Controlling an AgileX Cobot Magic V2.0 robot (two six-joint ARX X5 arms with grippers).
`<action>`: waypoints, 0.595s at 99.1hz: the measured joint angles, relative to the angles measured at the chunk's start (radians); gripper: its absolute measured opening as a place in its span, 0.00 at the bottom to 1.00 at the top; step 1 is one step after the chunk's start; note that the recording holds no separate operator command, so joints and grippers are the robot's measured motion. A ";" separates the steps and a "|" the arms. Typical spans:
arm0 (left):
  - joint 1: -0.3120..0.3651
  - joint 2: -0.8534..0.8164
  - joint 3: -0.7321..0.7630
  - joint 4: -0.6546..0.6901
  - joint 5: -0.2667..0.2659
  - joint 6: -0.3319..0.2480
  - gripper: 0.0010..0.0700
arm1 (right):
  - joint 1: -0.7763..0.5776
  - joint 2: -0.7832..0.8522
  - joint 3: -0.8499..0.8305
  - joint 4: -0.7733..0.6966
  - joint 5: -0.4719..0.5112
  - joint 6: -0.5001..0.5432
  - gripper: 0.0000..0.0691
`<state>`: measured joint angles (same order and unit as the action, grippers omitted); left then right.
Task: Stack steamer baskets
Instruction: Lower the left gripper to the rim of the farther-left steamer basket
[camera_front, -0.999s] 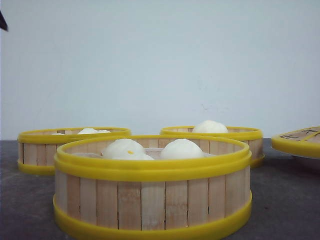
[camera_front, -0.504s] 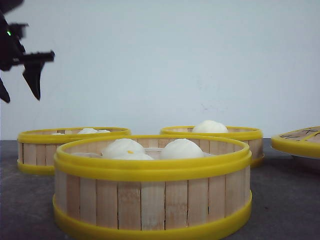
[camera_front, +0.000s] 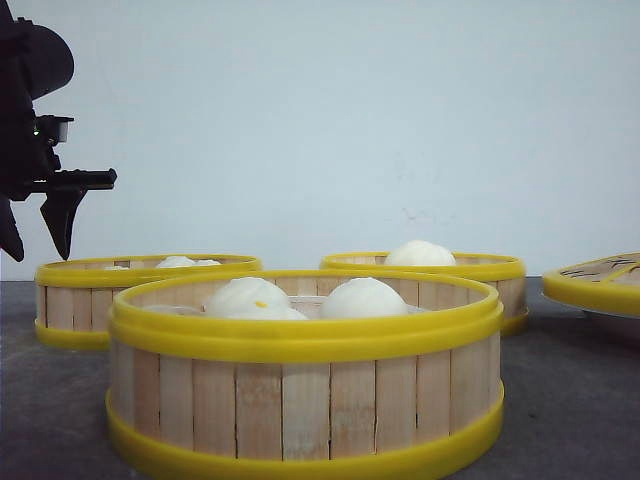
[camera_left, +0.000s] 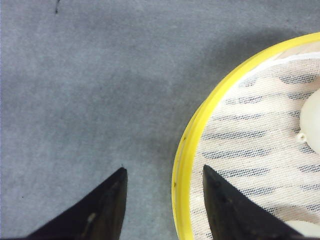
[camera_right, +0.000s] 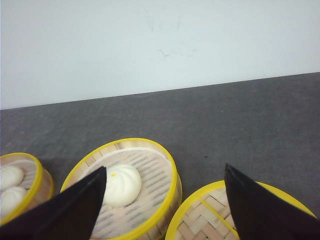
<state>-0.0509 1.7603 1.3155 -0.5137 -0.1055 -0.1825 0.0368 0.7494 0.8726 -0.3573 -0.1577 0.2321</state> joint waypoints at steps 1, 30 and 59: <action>0.000 0.003 0.000 0.001 0.000 0.000 0.38 | 0.000 0.001 0.000 0.000 0.000 0.000 0.67; 0.000 0.058 0.000 -0.002 0.000 0.004 0.30 | 0.000 0.028 0.000 0.000 0.000 0.000 0.67; -0.004 0.097 0.004 0.003 0.008 0.006 0.18 | 0.000 0.041 0.000 0.002 0.000 0.000 0.67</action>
<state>-0.0547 1.8572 1.3193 -0.5102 -0.0978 -0.1768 0.0368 0.7906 0.8726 -0.3553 -0.1577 0.2321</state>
